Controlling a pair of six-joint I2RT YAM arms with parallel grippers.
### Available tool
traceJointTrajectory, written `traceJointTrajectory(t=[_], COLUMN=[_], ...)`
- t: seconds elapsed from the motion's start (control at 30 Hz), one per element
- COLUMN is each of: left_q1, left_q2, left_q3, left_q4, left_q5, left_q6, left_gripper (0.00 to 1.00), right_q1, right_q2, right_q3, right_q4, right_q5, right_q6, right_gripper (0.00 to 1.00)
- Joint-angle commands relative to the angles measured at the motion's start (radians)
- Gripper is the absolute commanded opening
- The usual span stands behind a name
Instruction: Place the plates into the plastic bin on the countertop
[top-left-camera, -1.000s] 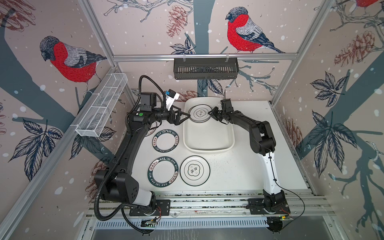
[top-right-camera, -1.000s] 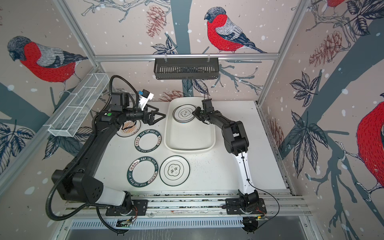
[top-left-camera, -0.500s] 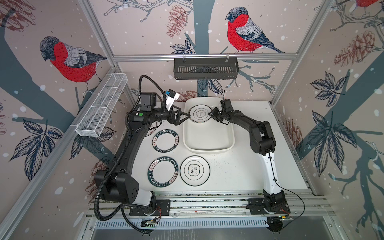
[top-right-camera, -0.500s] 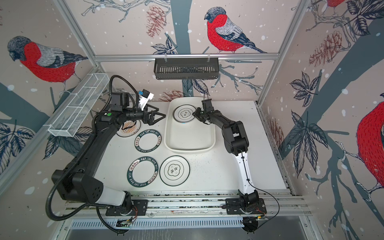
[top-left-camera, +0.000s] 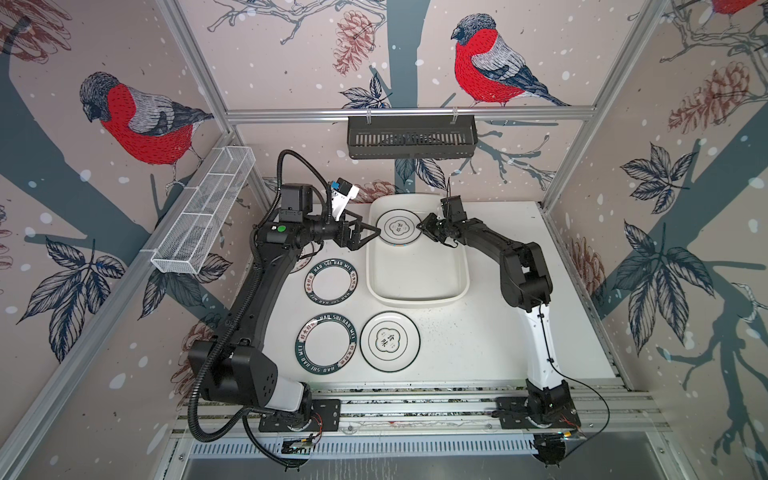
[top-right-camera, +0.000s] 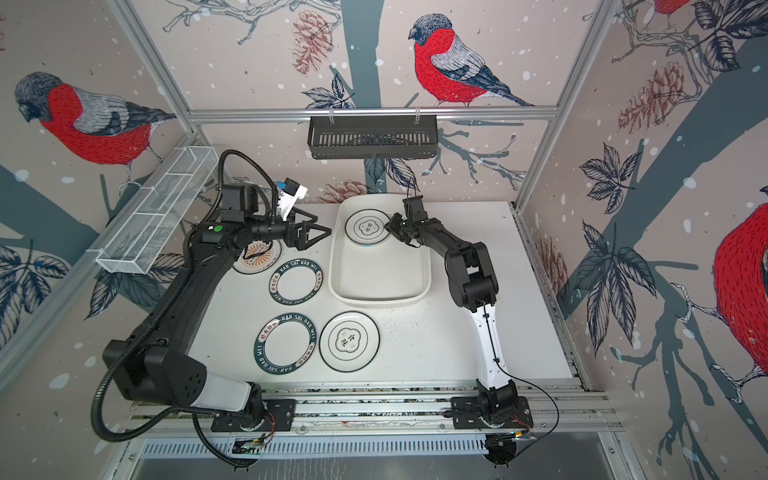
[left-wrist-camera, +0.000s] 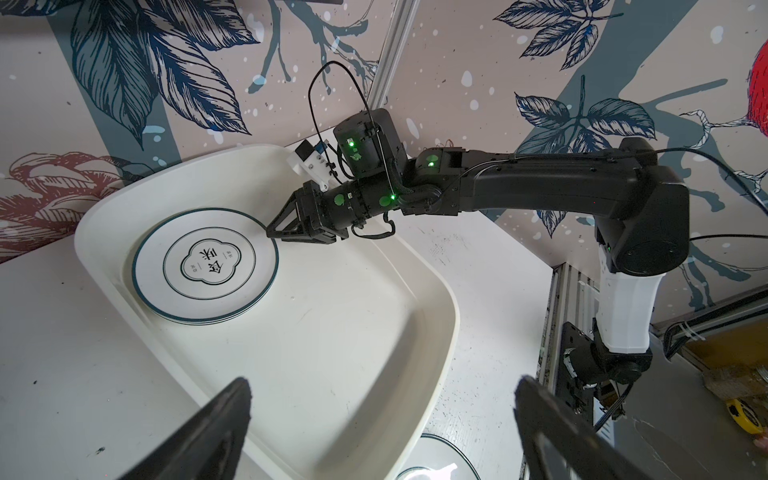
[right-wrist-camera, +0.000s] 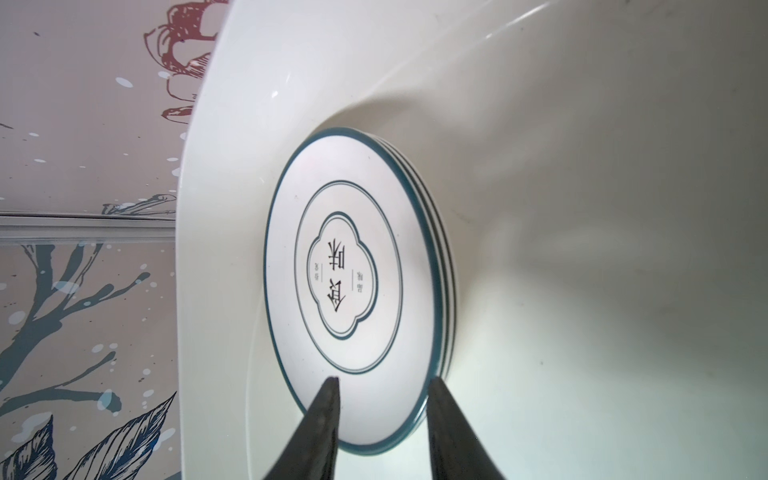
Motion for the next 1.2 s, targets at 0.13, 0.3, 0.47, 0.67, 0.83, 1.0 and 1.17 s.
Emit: traceJointTrajectory(t=[0.13,0.3,0.47,0.67,0.83,1.0,1.17], left_q1=[0.001,0.001,0.038,0.176,0.234,0.242,0.241], left_q2=[-0.013,-0.014,-0.014,0.002,0.028,0.029,0.052], left_q3=[-0.042,-0.077,-0.130,-0.246,-0.335,-0.387,-0.426], left_q4=[-0.002,-0.001,0.017,0.099,0.145,0.172,0.210], left_q5=[-0.083,-0.190,-0.304,-0.302,-0.325,-0.394,-0.536], left_q6=[-0.027,-0.062,-0.148,-0.327,-0.379,-0.409,-0.391], left_gripper=[0.98,0.98,0.97,0.95,0.92,0.91,0.91], right_q1=[0.010,0.021,0.025,0.026,0.026,0.025,0.027], right_q2=[-0.125,-0.278,-0.460,-0.680,-0.832,-0.903,-0.905], right_q3=[-0.076,-0.239,-0.438,-0.641,-0.752,-0.805,-0.832], right_q4=[0.010,0.062,0.101,0.108,0.084,0.086,0.104], right_q5=[0.043,0.058,0.073,0.108,0.159,0.170,0.156], right_q6=[-0.068,-0.107,-0.148,-0.192,-0.212,-0.205,-0.191], right_gripper=[0.37,0.37,0.37,0.37,0.39,0.40,0.40])
